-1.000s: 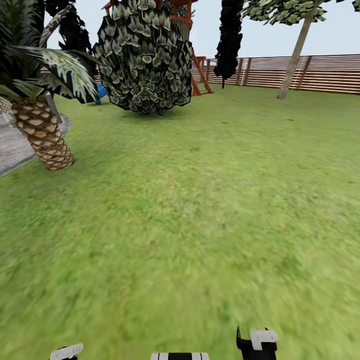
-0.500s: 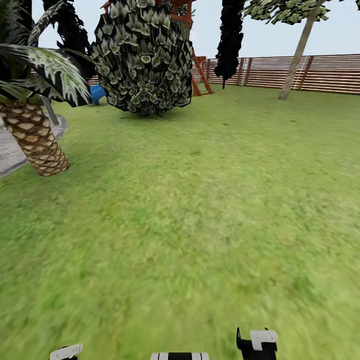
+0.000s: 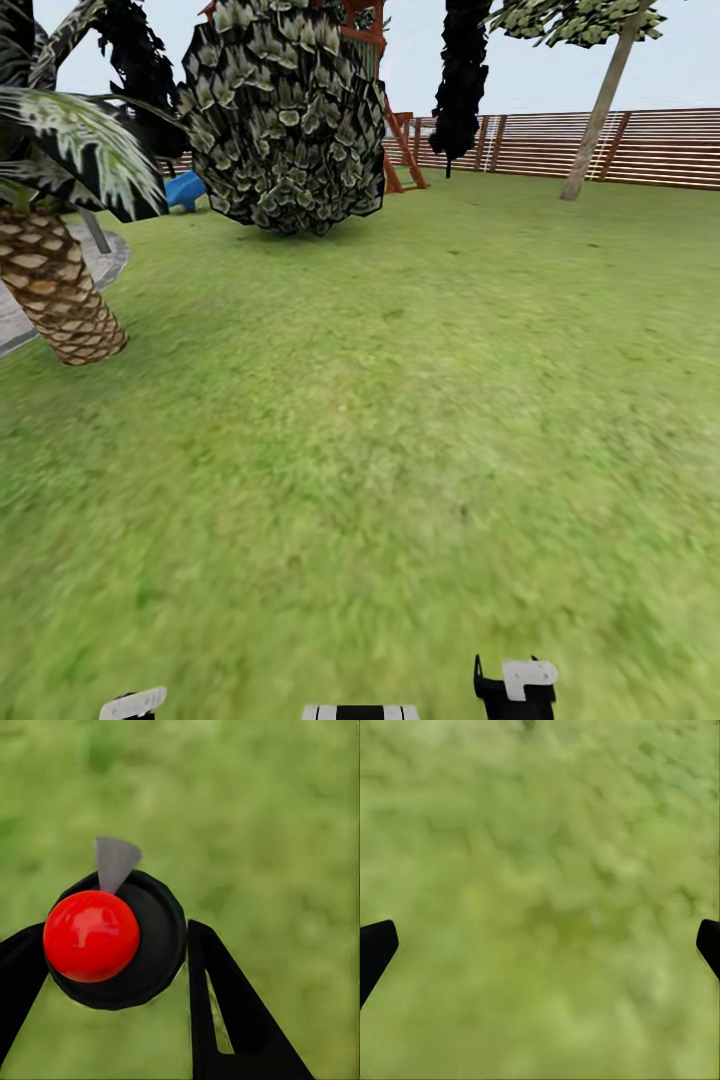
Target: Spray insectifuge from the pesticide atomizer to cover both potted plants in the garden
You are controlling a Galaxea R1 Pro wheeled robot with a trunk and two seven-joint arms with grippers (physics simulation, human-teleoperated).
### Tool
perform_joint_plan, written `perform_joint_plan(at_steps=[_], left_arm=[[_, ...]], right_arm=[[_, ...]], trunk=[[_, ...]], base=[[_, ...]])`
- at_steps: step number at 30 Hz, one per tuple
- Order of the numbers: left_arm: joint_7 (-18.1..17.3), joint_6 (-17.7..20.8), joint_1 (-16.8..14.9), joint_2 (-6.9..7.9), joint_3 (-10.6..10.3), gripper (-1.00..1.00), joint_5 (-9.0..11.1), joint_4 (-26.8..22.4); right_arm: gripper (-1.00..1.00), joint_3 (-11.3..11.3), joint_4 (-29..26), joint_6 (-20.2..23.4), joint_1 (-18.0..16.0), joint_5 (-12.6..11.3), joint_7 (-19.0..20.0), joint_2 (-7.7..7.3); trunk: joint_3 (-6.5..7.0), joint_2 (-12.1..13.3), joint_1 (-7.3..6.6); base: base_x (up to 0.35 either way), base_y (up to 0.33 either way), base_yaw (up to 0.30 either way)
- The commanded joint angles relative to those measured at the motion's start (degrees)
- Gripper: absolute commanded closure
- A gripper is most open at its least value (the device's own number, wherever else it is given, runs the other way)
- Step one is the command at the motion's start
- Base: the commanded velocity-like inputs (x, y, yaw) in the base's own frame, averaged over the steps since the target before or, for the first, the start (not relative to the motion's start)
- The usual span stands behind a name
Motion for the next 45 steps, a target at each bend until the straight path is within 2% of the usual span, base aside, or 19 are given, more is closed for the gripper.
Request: perform_joint_plan(at_steps=[1,20,22,23,26,29,30,32,34,35,38,41,45], left_arm=[[-0.4,-0.2,0.0,-0.02,0.5,1.0,-0.3,0.0],[-0.4,-0.2,0.0,-0.02,0.5,1.0,-0.3,0.0],[-0.5,-0.2,0.0,-0.02,0.5,1.0,-0.3,0.0],[-0.5,-0.3,0.0,-0.06,0.5,1.0,-0.3,0.0],[-0.5,-0.3,0.0,-0.09,0.4,1.0,-0.3,0.0],[-0.5,-0.3,0.0,-0.1,0.4,1.0,-0.3,0.0],[-0.5,-0.3,0.0,-0.1,0.4,1.0,-0.3,0.0],[-0.5,-0.2,0.0,-0.1,0.4,1.0,-0.3,0.0],[-0.5,-0.2,0.0,-0.1,0.4,1.0,-0.3,0.0],[-0.5,-0.2,0.0,-0.1,0.4,1.0,-0.3,0.0],[-0.5,-0.2,0.0,-0.1,0.5,1.0,-0.3,0.0],[-0.5,-0.3,0.0,-0.04,0.5,1.0,-0.3,0.0],[-0.5,-0.3,0.0,-0.02,0.5,1.0,-0.3,0.0]], right_arm=[[-1.0,-0.4,0.0,-0.1,0.0,0.6,-0.3,-0.12],[-1.0,-0.4,0.0,-0.1,0.5,0.6,-0.1,-0.31],[-1.0,-0.4,0.0,-0.1,0.5,0.5,2.2,-0.33],[-1.0,-0.5,0.0,-0.1,0.5,0.4,5.0,-0.36],[-1.0,-0.6,-0.1,-0.2,0.5,0.1,9.4,-0.96],[-1.0,-0.7,-0.2,-0.2,0.5,-0.2,10.5,-1.41],[-1.0,-0.8,-0.2,-0.2,0.5,-0.5,10.5,-1.52],[-1.0,-0.8,-0.3,-0.2,0.5,-3.3,10.7,-2.37],[-1.0,-0.9,-0.4,-0.1,0.5,-9.6,11.0,-4.07],[-1.0,-1.0,-0.5,-0.1,0.5,-11.0,11.1,-4.35],[-1.0,-1.0,-0.5,-0.1,0.5,-12.2,12.3,-4.76],[-1.0,-1.1,-0.6,-0.2,0.5,-12.6,17.9,-6.24],[-1.0,-1.1,-0.6,-0.2,0.5,-12.6,20.1,-7.21]], trunk=[[-0.04,0.0,0.02],[-0.04,0.0,0.02],[-0.04,0.0,0.02],[-0.04,0.0,0.02],[-0.04,0.0,0.02],[-0.04,0.0,0.02],[-0.04,0.0,0.02],[-0.04,0.0,0.02],[-0.04,0.0,0.02],[-0.04,0.0,0.02],[-0.04,0.0,0.02],[-0.04,0.0,0.02],[-0.04,0.0,0.02]], base=[[0.34,0.0,0.0],[0.34,0.0,0.0],[0.34,0.0,0.0],[0.34,0.0,0.0],[0.34,0.0,0.0],[0.34,0.0,0.0],[0.34,0.0,0.0],[0.34,0.0,0.0],[0.34,0.0,-0.043],[0.34,0.0,-0.071],[0.34,0.0,-0.099],[0.34,0.0,-0.147],[0.34,0.0,-0.113]])
